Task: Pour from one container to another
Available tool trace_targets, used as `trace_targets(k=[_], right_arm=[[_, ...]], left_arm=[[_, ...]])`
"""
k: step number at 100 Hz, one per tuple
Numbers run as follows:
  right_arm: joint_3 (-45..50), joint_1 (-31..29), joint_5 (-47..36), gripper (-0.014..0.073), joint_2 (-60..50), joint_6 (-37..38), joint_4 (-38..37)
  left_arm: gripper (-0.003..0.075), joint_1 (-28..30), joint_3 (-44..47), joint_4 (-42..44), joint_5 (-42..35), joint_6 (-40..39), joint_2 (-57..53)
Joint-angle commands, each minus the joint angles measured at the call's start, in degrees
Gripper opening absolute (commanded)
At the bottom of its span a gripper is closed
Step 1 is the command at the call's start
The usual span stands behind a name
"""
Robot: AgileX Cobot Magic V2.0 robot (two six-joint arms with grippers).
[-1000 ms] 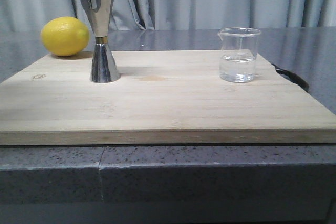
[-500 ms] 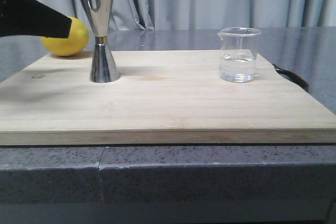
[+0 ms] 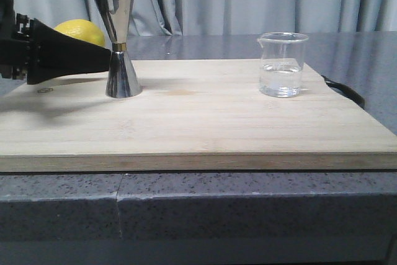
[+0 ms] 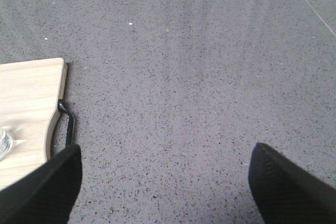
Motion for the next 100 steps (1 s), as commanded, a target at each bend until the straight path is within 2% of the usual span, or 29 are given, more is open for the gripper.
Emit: trace_targets(k=[1, 26, 45, 52, 63, 76, 100], right_arm=[[-1.87, -0.34, -4.6, 0.0586, 0.64, -0.22, -0.64], [-1.87, -0.34, -4.6, 0.0586, 0.64, -0.22, -0.64], [-1.87, -0.34, -4.6, 0.0586, 0.64, -0.22, -0.77], [-1.87, -0.34, -4.6, 0.0586, 0.64, -0.22, -0.77], [-1.87, -0.34, -4.6, 0.0586, 0.64, -0.22, -0.77], [-1.87, -0.34, -4.6, 0.0586, 0.64, -0.22, -0.77], [-1.87, -0.34, -4.6, 0.0586, 0.64, -0.22, -0.77]], left_arm=[[0.0564, -2.13, -2.09, -5.45, 6.61, 1.8, -0.58], [0.0564, -7.99, -8.14, -5.45, 6.1, 2.05, 1.73], [0.0559, -8.4, -10.35, -5.45, 5.72, 2.05, 1.73], [0.0523, -8.4, -10.49, -5.45, 5.99, 2.05, 1.73], [0.0414, -8.4, -10.49, -5.45, 6.43, 2.05, 1.73], [0.032, -8.4, -10.69, -5.45, 6.6, 2.05, 1.73], [0.024, -8.4, -10.91, -5.45, 6.6, 1.59, 1.61]])
